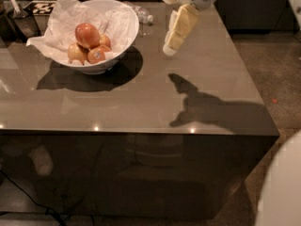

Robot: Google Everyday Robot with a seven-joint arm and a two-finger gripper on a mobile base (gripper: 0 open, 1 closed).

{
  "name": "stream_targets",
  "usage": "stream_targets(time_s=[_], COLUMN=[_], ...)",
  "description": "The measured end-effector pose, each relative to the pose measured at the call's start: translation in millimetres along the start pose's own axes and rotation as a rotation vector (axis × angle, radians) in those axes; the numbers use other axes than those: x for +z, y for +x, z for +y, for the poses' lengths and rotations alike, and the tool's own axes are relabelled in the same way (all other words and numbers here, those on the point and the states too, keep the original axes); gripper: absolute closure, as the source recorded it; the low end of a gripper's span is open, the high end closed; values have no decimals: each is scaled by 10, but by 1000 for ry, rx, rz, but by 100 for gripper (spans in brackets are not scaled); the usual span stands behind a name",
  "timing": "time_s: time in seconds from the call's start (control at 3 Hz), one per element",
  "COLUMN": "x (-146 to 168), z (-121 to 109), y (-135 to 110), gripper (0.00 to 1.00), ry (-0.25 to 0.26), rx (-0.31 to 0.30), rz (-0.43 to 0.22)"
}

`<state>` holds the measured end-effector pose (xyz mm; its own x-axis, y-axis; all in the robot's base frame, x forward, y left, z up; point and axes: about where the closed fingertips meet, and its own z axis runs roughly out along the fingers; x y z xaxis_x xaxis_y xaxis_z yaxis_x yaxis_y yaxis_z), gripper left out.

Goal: Pick apple from white bowl

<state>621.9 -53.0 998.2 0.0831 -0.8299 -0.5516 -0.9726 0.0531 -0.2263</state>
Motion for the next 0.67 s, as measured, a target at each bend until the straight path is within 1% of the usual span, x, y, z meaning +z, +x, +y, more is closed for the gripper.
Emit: stream_targets(time_s=[0.33,0.67], x=[-25,85], z=[-85,-154], y=[-120,-184], gripper=[0,0], ry=[10,14], rx=[-22,-28], rz=[-16,-44])
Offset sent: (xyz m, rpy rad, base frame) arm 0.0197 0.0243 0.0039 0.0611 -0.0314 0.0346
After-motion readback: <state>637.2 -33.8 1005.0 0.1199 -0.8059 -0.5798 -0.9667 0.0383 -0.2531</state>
